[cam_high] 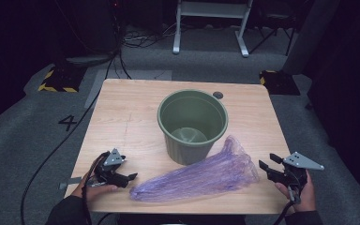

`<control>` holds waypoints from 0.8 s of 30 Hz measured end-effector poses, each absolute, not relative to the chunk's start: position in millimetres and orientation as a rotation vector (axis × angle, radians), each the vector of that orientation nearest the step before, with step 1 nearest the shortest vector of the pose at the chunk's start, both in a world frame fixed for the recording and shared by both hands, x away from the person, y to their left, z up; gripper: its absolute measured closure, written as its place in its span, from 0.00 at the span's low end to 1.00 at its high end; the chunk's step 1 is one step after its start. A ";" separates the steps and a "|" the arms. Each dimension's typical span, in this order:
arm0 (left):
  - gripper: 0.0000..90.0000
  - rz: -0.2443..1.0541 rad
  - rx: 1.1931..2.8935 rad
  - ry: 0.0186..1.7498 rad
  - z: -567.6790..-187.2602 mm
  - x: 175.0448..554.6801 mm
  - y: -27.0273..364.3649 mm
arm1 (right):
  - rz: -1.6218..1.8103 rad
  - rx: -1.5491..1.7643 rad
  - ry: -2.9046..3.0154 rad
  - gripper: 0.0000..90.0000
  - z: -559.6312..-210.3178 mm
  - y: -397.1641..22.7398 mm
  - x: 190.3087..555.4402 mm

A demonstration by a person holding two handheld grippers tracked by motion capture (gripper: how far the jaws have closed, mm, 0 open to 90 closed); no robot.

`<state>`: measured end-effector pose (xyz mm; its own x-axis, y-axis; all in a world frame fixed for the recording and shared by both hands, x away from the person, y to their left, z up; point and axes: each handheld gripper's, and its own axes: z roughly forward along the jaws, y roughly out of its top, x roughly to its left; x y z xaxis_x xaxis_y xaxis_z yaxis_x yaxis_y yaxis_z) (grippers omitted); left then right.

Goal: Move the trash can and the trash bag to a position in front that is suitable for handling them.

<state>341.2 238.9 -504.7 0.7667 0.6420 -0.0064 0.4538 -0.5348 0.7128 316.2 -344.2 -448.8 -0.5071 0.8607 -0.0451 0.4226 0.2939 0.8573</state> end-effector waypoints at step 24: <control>0.16 0.335 2.231 0.814 -504.5 339.8 238.4 | 1.132 1.040 2.344 0.76 -495.9 -302.0 325.1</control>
<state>339.8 238.4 -504.5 0.7660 0.6428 -0.0041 0.4540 -0.5365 0.7114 325.1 -302.0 -495.9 -0.6760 0.7368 0.0132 0.4687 0.4161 0.7793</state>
